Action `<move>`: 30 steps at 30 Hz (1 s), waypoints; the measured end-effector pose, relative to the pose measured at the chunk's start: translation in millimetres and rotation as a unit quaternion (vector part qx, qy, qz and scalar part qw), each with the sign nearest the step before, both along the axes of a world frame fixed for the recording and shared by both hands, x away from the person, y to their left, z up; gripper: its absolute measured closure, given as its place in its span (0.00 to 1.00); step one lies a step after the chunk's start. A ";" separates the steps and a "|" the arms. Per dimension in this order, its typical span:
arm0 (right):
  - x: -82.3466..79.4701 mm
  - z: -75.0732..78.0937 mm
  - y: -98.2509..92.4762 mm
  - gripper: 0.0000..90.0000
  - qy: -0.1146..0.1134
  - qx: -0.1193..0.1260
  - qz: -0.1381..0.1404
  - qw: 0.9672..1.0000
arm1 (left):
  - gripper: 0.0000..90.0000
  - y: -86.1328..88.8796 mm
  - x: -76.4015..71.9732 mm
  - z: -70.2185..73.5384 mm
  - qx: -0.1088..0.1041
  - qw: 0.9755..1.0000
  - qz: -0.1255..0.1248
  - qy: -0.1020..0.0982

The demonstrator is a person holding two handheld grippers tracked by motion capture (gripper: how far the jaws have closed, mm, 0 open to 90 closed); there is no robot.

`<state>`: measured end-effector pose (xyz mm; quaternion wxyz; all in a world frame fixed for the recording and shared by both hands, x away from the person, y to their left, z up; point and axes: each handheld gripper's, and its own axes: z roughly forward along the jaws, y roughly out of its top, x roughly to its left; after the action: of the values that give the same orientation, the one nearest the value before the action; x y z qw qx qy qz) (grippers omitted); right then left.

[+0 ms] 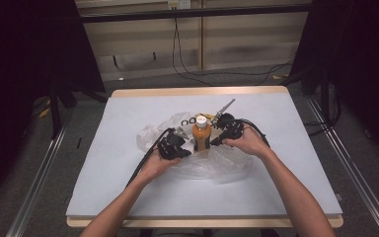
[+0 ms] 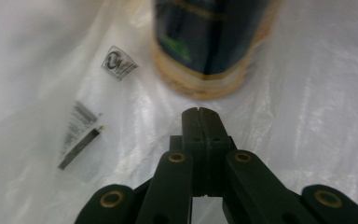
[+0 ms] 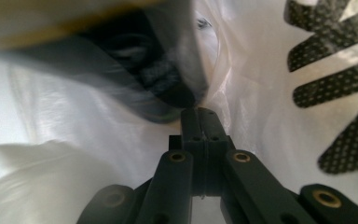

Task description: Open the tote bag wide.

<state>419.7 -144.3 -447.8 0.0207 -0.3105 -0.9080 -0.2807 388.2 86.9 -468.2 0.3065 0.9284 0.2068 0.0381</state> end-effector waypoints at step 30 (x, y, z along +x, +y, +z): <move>99.3 -15.3 13.4 1.00 0.017 -0.058 -0.112 0.992 | 1.00 -35.8 -131.8 13.4 0.077 0.975 -0.203 -0.035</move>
<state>519.1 -130.9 -463.1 -0.0135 -0.4158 -0.8817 -0.2228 256.5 51.1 -454.9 0.2427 0.9698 -0.0005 0.0230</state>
